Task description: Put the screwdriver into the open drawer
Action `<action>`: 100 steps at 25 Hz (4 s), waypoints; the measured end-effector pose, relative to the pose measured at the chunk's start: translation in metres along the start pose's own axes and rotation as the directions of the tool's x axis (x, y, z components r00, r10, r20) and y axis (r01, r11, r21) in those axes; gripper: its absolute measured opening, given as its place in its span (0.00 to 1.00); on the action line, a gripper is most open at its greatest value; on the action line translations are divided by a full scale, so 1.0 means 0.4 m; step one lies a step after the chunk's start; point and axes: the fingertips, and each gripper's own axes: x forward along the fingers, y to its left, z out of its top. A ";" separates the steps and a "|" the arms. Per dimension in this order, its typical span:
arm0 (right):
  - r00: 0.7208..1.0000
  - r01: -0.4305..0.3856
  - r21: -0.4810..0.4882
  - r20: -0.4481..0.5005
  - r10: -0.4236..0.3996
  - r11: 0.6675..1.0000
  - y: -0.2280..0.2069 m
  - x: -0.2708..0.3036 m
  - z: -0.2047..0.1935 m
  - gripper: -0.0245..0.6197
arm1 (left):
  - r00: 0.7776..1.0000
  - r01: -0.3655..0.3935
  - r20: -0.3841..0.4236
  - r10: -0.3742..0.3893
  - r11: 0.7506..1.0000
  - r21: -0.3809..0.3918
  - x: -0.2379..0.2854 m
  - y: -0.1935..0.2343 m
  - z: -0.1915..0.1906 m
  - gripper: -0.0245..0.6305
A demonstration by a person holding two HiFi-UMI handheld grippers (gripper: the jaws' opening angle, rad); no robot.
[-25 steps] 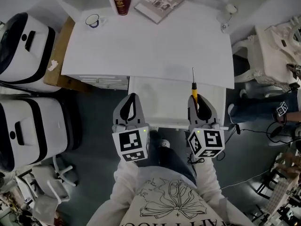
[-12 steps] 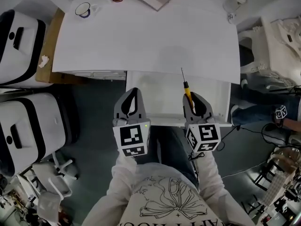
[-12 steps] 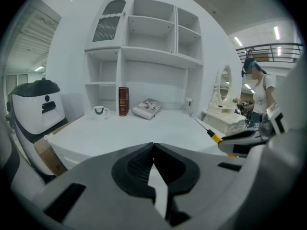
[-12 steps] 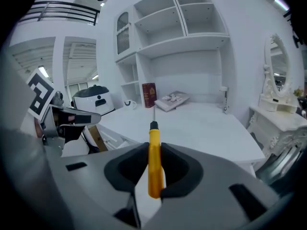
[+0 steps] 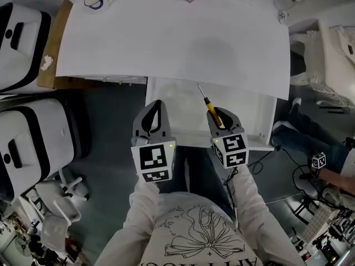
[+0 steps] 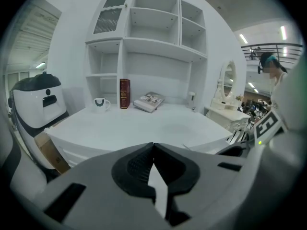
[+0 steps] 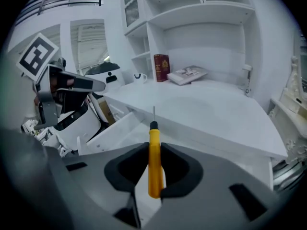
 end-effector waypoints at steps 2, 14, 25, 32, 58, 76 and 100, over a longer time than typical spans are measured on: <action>0.999 -0.016 -0.011 -0.045 0.016 1.000 -0.007 0.027 -0.029 0.15 | 1.000 -0.005 -0.007 0.005 1.000 -0.004 0.006 -0.001 -0.009 0.04; 0.956 -0.085 -0.093 -0.288 0.055 0.992 -0.057 0.167 -0.171 0.15 | 0.999 -0.034 -0.038 0.033 0.999 -0.029 0.020 0.004 -0.053 0.04; 0.912 -0.093 -0.132 -0.408 0.031 0.987 -0.083 0.224 -0.275 0.16 | 0.997 -0.058 -0.045 0.057 0.998 -0.034 0.014 0.013 -0.070 0.04; 0.891 -0.078 -0.162 -0.453 -0.004 0.984 -0.102 0.243 -0.298 0.16 | 0.996 -0.071 -0.051 0.070 0.997 -0.036 0.012 0.014 -0.079 0.04; 0.972 0.190 0.049 0.128 -0.194 0.981 -0.134 -0.132 0.181 0.07 | 0.982 -0.053 0.180 0.059 0.998 -0.037 -0.124 -0.041 0.185 0.04; 0.754 0.309 0.167 0.557 -0.349 0.936 -0.122 -0.544 0.498 0.05 | 0.907 -0.030 0.419 0.036 0.999 -0.020 -0.311 -0.116 0.430 0.04; 0.676 0.299 0.196 0.647 -0.353 0.934 -0.126 -0.642 0.542 0.04 | 0.871 -0.049 0.490 0.033 0.999 0.020 -0.363 -0.167 0.499 0.04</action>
